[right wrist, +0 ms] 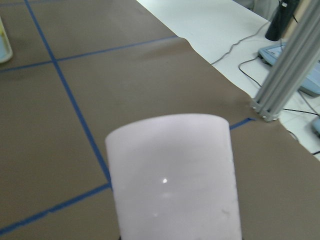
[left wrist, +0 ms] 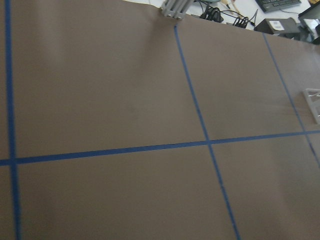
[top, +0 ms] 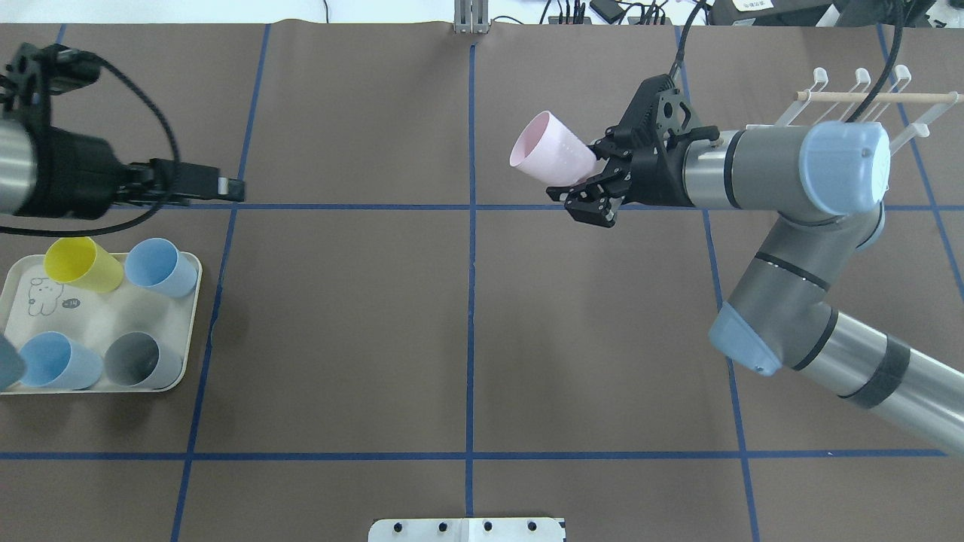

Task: Transfer IKEA cup to right arm and place on rack

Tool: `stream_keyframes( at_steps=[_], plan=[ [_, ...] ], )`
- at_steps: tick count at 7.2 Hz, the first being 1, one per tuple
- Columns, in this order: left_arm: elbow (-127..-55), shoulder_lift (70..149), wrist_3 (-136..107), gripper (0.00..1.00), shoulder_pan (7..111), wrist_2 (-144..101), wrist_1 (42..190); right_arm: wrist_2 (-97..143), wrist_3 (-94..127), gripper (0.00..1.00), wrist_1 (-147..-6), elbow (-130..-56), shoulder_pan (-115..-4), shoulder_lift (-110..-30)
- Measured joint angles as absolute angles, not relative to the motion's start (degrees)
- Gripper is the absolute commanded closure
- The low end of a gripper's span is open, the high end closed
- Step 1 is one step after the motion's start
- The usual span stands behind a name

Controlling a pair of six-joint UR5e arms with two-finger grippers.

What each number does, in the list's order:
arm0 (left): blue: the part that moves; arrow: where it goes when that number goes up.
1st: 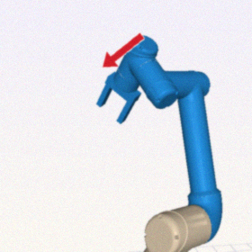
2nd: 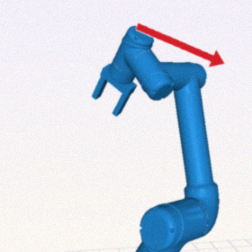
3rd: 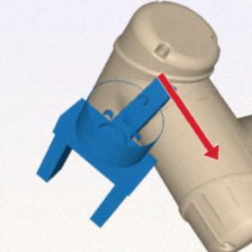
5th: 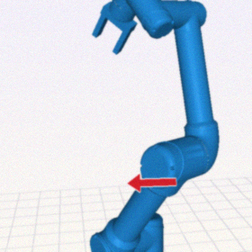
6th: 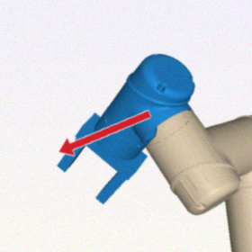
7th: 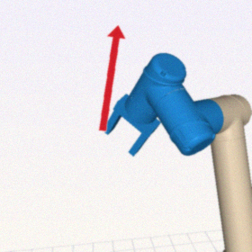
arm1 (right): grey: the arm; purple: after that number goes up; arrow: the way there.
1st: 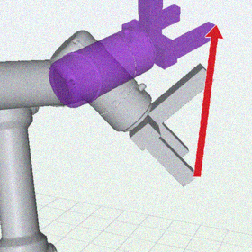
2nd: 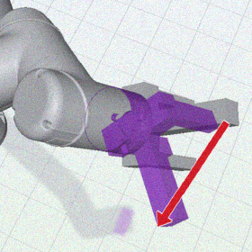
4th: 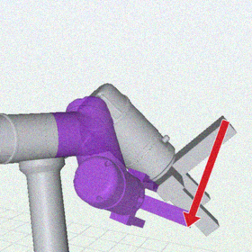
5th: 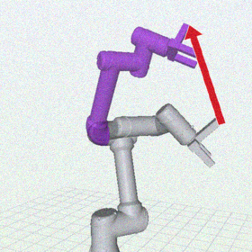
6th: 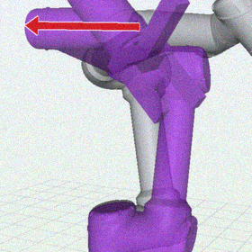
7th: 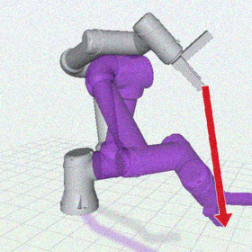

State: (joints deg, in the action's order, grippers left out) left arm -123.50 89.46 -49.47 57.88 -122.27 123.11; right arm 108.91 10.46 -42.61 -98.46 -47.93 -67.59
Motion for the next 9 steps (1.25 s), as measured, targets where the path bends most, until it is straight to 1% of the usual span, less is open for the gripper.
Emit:
stream_keyframes(
  at_steps=[1,2,3,4,6,7,9],
  plan=[
    [-122.64,85.35,-37.87,0.00,64.36,-125.04,122.55,108.77,2.07,1.00,-52.23,-100.35,-52.34,-67.61],
    [-120.47,82.93,-27.64,0.00,70.47,-127.79,122.36,108.06,-9.14,1.00,-63.01,-102.91,-57.04,-67.64],
    [-118.46,81.66,-20.78,0.00,74.64,-129.63,122.29,105.82,-22.71,1.00,-72.57,-104.98,-61.74,-67.66],
    [-117.47,80.81,-17.47,0.00,76.65,-130.47,122.29,101.86,-37.31,1.00,-78.37,-105.32,-65.53,-67.79],
    [-117.16,79.96,-15.90,0.00,77.66,-130.96,122.39,94.32,-66.44,1.00,-82.03,-100.92,-70.74,-67.40],
    [-117.16,79.86,-15.79,0.00,77.74,-131.01,122.42,92.24,-75.93,1.00,-81.15,-97.52,-71.76,-66.94],
    [-117.16,79.86,-15.74,0.00,77.78,-131.04,122.49,89.16,-83.80,1.00,-74.06,-90.03,-71.34,-66.85]
  ],
)
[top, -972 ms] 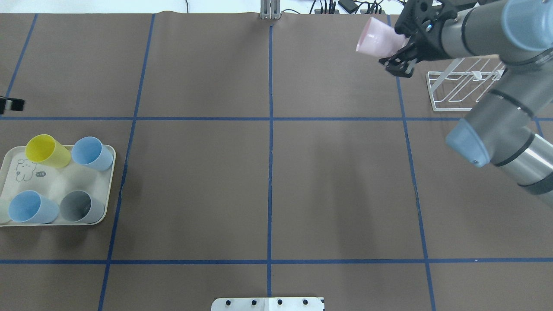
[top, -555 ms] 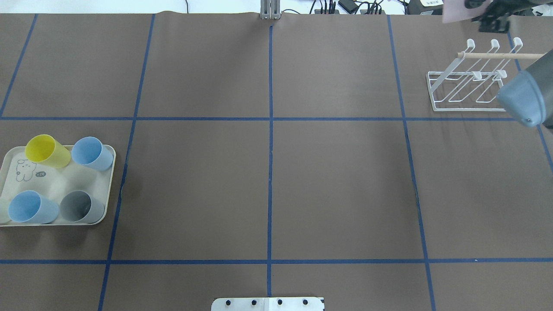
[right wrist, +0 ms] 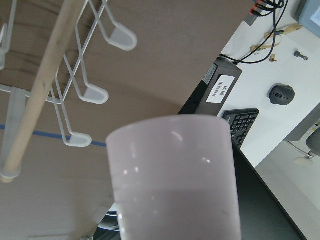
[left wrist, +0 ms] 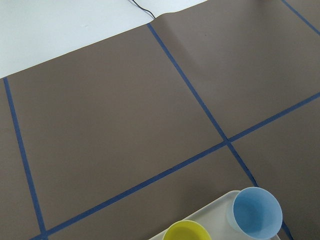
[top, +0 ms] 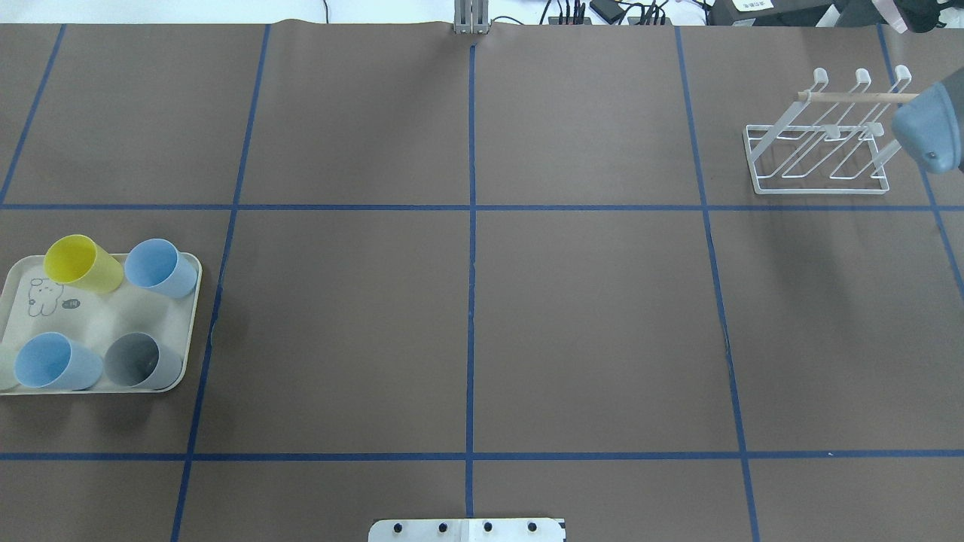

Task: Transfer IKEA cup to right arm and place on rack

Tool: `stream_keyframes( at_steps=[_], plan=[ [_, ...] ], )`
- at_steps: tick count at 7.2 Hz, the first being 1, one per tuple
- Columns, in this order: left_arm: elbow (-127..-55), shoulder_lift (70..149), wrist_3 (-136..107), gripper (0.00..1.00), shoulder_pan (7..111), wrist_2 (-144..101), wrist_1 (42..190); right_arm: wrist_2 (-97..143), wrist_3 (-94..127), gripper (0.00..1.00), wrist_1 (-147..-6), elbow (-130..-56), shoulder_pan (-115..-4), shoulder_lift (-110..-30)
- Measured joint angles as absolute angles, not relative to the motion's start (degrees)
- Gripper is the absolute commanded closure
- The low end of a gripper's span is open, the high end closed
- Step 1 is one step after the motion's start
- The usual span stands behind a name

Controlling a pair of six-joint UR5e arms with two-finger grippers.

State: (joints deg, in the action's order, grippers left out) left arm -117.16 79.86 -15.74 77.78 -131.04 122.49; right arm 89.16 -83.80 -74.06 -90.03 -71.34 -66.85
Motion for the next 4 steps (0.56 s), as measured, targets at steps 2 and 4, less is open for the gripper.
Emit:
stream_keyframes(
  at_steps=[2,4],
  plan=[
    [-117.10,79.89,-15.75,0.00,77.78,-131.05,122.51,85.69,-84.97,1.00,-67.48,-85.04,-69.79,-67.74],
    [-117.01,79.95,-15.87,0.00,77.74,-131.04,122.52,82.39,-84.60,1.00,-66.17,-83.79,-67.13,-68.18]
  ],
)
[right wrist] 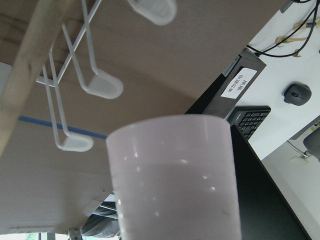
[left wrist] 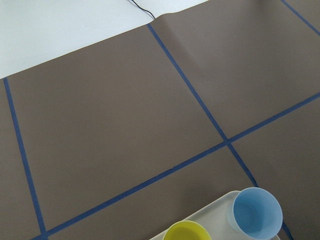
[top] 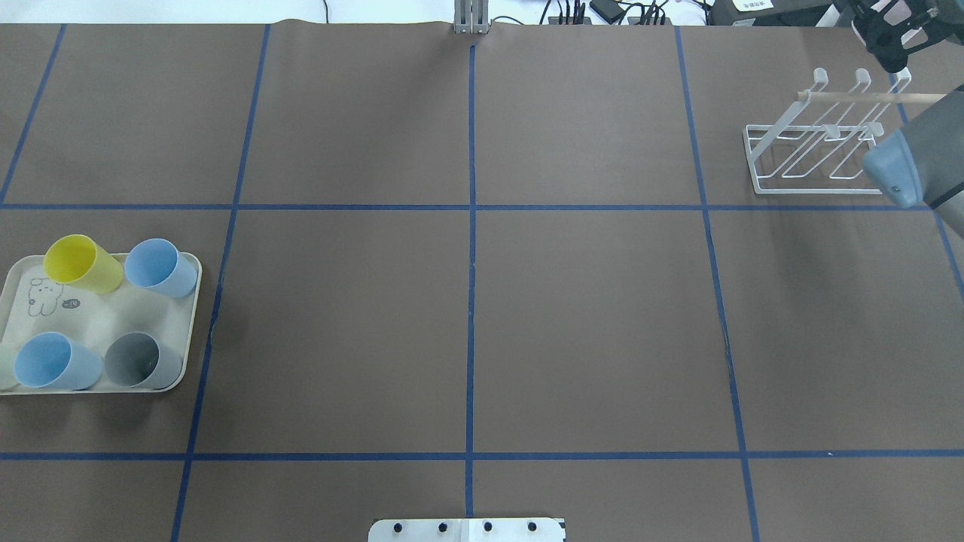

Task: Transfer IKEA cup to right arm and place on rack

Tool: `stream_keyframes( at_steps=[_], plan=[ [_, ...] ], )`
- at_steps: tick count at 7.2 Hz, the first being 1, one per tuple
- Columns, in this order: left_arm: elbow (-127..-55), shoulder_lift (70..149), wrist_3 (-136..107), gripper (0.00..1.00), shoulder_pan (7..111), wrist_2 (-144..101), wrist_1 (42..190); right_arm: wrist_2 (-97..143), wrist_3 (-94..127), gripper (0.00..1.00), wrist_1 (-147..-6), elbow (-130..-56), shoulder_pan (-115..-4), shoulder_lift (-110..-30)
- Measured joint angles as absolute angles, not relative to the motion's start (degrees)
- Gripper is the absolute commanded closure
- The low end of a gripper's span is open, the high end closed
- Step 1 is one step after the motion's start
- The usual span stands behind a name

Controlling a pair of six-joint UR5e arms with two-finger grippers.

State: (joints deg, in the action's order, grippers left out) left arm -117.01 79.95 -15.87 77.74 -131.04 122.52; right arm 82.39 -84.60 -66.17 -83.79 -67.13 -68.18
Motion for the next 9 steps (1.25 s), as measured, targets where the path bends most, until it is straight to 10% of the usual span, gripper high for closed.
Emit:
stream_keyframes(
  at_steps=[5,9],
  plan=[
    [-116.92,80.12,-16.23,0.00,77.70,-131.02,122.45,77.13,-83.90,0.92,-65.92,-83.58,-63.94,-70.84],
    [-116.91,80.08,-16.25,0.00,77.70,-131.05,122.48,71.96,-81.96,0.57,-65.97,-83.20,-60.59,-71.47]
  ],
)
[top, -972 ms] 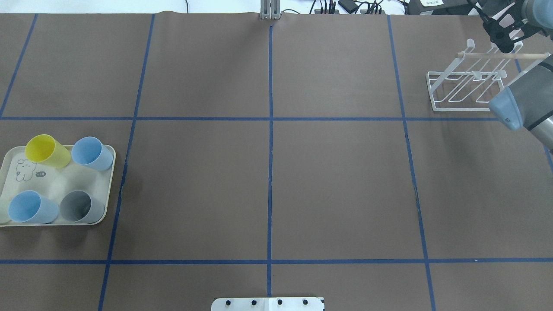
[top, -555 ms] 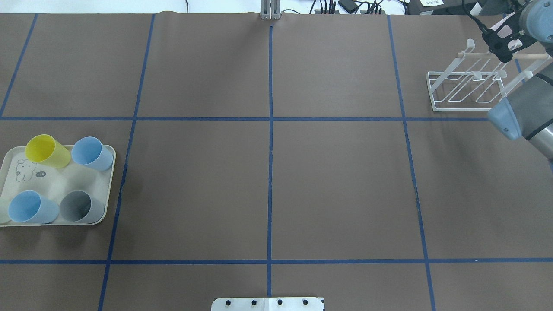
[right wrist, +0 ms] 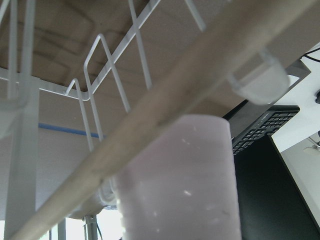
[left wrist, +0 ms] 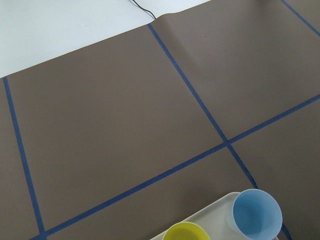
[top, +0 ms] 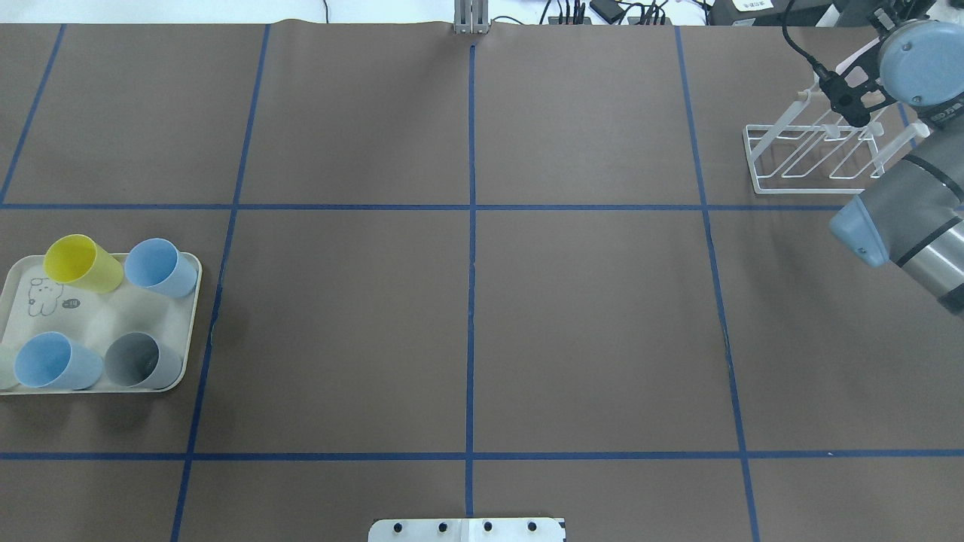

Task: Transfer IKEA cup to right arm and place on rack

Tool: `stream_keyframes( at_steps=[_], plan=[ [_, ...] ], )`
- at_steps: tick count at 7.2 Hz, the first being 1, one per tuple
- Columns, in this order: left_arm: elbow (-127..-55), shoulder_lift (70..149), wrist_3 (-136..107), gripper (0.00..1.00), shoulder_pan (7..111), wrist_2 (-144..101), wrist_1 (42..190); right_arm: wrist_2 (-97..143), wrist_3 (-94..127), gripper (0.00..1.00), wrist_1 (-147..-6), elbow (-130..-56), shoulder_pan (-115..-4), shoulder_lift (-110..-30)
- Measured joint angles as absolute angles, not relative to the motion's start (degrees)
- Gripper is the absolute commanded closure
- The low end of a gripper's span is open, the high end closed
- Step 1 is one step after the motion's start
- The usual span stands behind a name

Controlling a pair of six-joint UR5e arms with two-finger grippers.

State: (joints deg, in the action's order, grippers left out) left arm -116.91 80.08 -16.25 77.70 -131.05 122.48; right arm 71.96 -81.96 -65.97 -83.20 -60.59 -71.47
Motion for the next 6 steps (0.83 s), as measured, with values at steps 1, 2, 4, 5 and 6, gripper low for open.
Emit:
stream_keyframes(
  at_steps=[1,2,4,5,6],
  plan=[
    [-116.90,80.08,-16.26,0.00,77.70,-131.05,122.48,71.31,-81.93,0.32,-65.98,-83.12,-60.02,-71.57],
    [-116.87,80.08,-16.26,0.00,77.69,-131.04,122.46,70.97,-81.88,0.03,-66.00,-82.95,-59.63,-71.58],
    [-116.73,80.20,-16.30,0.00,77.66,-131.05,122.43,70.76,-80.92,0.02,-65.75,-82.23,-59.34,-71.59],
    [-116.65,80.23,-16.28,0.00,77.65,-131.04,122.43,70.75,-80.64,0.02,-65.64,-82.03,-59.29,-71.58],
    [-116.59,80.24,-16.29,0.00,77.65,-131.05,122.43,70.75,-80.44,0.02,-65.59,-81.98,-59.23,-71.50]
  ],
)
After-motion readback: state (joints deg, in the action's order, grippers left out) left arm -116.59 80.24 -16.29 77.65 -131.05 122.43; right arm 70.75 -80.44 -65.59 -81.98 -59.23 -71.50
